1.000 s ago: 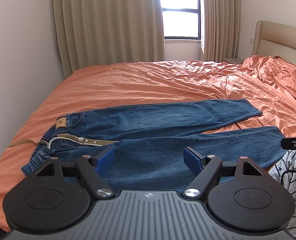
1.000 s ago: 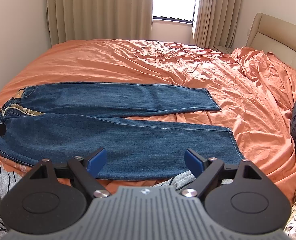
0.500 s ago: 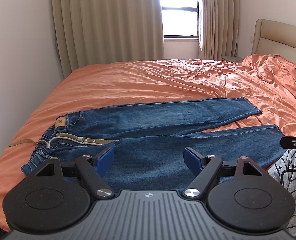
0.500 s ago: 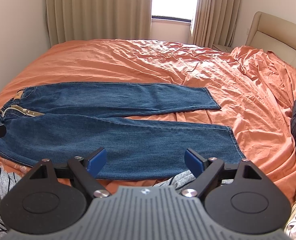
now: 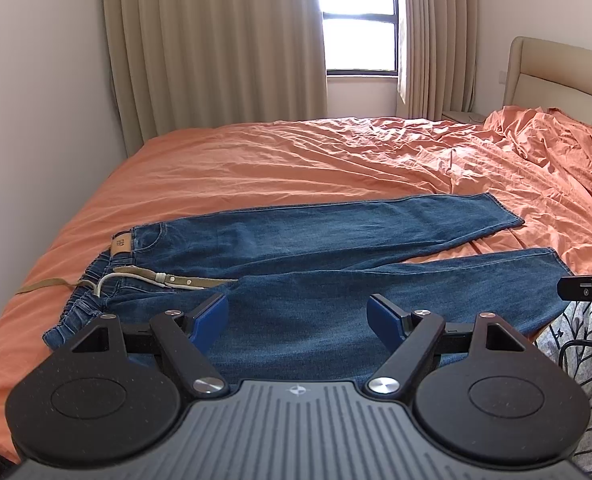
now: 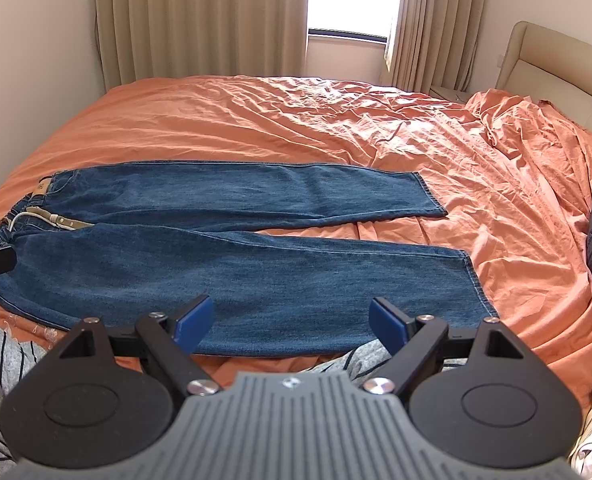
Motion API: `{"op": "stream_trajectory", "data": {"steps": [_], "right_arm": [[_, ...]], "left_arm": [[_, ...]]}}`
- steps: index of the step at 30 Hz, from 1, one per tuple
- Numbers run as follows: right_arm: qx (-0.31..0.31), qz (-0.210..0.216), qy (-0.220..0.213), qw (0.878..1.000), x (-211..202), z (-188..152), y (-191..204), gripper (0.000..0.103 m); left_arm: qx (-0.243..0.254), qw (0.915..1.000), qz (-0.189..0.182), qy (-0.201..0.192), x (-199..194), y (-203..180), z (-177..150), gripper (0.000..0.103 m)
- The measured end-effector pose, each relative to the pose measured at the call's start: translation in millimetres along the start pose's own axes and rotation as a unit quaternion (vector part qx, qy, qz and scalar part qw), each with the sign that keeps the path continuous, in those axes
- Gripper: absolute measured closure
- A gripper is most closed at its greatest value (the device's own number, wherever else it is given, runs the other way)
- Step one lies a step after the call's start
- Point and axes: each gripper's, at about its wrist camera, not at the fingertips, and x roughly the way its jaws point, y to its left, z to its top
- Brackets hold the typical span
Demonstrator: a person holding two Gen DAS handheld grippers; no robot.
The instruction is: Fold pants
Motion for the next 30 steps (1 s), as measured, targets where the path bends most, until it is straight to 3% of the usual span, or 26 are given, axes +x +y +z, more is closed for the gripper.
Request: {"op": "stream_trajectory", "data": {"steps": [30], "right_arm": [[0.003,0.008,0.006,1.000,3.9,-2.0,-0.8,0.022]], "left_arm": [[0.002,1.0000,0.003,0.003,0.7,-0.6,-2.3,0.011]]}}
